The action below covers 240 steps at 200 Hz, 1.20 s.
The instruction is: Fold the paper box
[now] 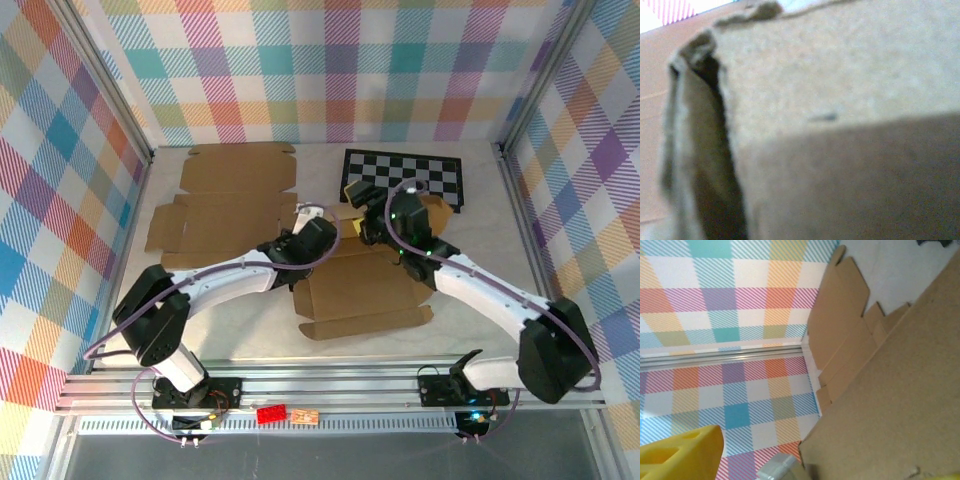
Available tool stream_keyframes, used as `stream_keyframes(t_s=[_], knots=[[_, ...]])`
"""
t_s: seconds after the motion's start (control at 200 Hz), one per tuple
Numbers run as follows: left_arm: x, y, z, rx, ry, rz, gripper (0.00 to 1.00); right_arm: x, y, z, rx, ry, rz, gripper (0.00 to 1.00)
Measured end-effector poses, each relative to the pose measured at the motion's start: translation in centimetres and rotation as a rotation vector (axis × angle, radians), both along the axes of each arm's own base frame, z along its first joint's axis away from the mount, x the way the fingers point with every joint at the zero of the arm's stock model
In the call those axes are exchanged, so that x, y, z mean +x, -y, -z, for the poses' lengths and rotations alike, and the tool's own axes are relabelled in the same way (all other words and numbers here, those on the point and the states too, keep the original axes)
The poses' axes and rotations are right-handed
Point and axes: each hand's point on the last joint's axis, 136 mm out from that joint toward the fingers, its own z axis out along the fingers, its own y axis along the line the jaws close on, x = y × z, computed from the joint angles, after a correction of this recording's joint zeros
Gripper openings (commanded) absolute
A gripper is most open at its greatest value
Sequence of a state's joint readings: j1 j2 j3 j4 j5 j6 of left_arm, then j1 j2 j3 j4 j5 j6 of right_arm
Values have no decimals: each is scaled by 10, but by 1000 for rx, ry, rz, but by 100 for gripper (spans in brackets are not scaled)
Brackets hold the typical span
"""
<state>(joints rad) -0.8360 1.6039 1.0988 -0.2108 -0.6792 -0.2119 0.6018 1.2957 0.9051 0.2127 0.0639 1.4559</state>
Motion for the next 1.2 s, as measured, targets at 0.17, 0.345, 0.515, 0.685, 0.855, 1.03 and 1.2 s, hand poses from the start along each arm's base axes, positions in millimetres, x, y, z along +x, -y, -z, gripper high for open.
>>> stream_keyframes(t_s=[0.17, 0.345, 0.515, 0.685, 0.855, 1.03, 1.2], knots=[[13, -14, -47, -56, 13, 11, 0, 4, 36, -61, -55, 29, 57, 86], [20, -37, -65, -75, -63, 23, 0, 5, 88, -89, -127, 69, 138, 81], [23, -54, -69, -104, -159, 39, 0, 13, 118, -70, -224, 28, 160, 70], [27, -62, -74, -139, -210, 41, 0, 9, 121, -55, -268, -13, 137, 63], [28, -67, -71, -168, -253, 41, 0, -5, 124, -37, -277, -35, 123, 51], [30, -69, -70, -194, -295, 32, 0, -10, 124, -1, -293, -112, 107, 49], [30, -66, -72, -211, -313, 43, 0, -13, 126, 20, -321, -150, 104, 53]])
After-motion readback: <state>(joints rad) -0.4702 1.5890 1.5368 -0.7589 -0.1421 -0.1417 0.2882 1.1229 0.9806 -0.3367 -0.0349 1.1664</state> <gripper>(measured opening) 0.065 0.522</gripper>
